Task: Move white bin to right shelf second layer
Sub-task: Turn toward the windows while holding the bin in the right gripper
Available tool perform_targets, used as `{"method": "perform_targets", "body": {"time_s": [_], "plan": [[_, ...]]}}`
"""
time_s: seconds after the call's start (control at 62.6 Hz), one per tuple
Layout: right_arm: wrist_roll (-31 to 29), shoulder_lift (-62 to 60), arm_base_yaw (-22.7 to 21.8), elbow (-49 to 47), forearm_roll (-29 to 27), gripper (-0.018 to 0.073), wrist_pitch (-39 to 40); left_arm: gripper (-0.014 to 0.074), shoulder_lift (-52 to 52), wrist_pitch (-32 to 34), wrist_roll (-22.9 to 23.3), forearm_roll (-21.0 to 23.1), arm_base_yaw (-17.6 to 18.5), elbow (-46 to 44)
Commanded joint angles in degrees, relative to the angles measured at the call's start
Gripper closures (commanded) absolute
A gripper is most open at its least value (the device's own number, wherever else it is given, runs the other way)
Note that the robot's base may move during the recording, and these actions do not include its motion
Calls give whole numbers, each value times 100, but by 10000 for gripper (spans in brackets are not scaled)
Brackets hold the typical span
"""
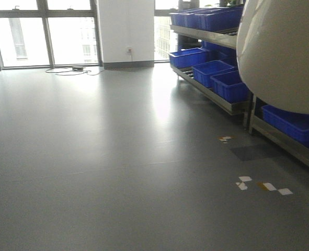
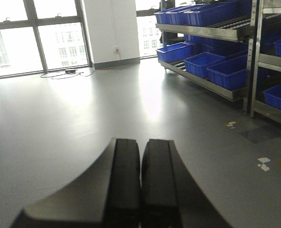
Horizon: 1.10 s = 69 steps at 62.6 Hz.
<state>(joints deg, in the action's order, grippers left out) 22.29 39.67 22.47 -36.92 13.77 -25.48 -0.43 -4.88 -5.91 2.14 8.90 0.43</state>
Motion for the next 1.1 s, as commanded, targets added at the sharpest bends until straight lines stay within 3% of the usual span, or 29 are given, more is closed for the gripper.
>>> {"method": "perform_targets", "body": {"time_s": [0.0,1.085], "plan": [[25,-38,-42,-177,74,506,560,512,-80,488,-10,-11,6,211],[25,-38,-42,-177,74,506,560,512,-80,488,-10,-11,6,211]]}}
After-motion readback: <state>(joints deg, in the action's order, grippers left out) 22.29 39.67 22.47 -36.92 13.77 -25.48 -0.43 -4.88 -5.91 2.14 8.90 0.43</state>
